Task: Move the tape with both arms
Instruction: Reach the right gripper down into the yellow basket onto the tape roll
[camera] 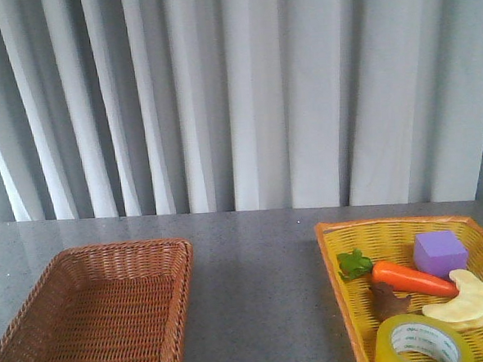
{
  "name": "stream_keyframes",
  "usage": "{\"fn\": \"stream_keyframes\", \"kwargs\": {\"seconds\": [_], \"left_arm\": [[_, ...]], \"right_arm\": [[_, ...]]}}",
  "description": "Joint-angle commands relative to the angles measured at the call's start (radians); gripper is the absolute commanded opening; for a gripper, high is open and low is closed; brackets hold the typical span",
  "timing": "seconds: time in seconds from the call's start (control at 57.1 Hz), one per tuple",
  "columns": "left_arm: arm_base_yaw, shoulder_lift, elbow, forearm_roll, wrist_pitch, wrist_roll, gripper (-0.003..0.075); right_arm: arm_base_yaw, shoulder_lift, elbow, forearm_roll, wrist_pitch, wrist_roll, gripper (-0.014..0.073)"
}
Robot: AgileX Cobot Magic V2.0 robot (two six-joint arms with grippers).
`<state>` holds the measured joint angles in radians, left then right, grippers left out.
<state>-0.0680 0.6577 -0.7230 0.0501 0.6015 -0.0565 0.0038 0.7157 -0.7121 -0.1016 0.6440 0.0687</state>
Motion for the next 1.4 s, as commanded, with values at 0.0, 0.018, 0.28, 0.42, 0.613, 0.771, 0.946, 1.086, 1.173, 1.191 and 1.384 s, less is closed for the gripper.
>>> {"fn": "stream_keyframes", "kwargs": {"seconds": [0.0,0.018,0.28,0.42,0.613,0.771,0.946,1.086,1.173,1.191,1.384], "left_arm": [[-0.025,0.004,-0.033,-0.002,-0.061,-0.001,0.0619],[-0.033,0.004,-0.034,-0.002,-0.061,0.000,0.0621],[-0.175,0.048,-0.035,-0.003,-0.059,0.070,0.0579],[-0.205,0.075,-0.035,-0.003,-0.059,0.074,0.0561],[-0.216,0.082,-0.035,-0.005,-0.065,0.074,0.0558],[-0.216,0.082,-0.035,-0.004,-0.065,0.074,0.0557],[-0.216,0.082,-0.035,-0.004,-0.065,0.074,0.0557],[-0.216,0.082,-0.035,-0.004,-0.065,0.074,0.0557],[-0.216,0.082,-0.035,-0.004,-0.065,0.074,0.0557],[-0.216,0.082,-0.035,-0.004,-0.065,0.074,0.0557],[-0.216,0.082,-0.035,-0.004,-0.065,0.074,0.0557]], "right_arm": [[-0.008,0.033,-0.032,-0.012,-0.048,0.000,0.0617],[-0.007,0.040,-0.033,-0.005,-0.048,0.000,0.0618],[-0.007,0.225,-0.163,0.048,0.079,-0.047,0.0557],[-0.007,0.347,-0.248,0.114,0.154,-0.115,0.0527],[-0.007,0.519,-0.334,0.170,0.170,-0.180,0.0508],[-0.007,0.652,-0.397,0.168,0.174,-0.180,0.0508],[-0.007,0.763,-0.452,0.170,0.174,-0.180,0.0507],[-0.007,0.841,-0.502,0.170,0.191,-0.180,0.0468],[-0.007,0.887,-0.542,0.170,0.212,-0.171,0.0419],[-0.007,0.895,-0.549,0.170,0.218,-0.170,0.0411],[-0.007,1.007,-0.660,0.166,0.356,-0.167,0.0325]]}}
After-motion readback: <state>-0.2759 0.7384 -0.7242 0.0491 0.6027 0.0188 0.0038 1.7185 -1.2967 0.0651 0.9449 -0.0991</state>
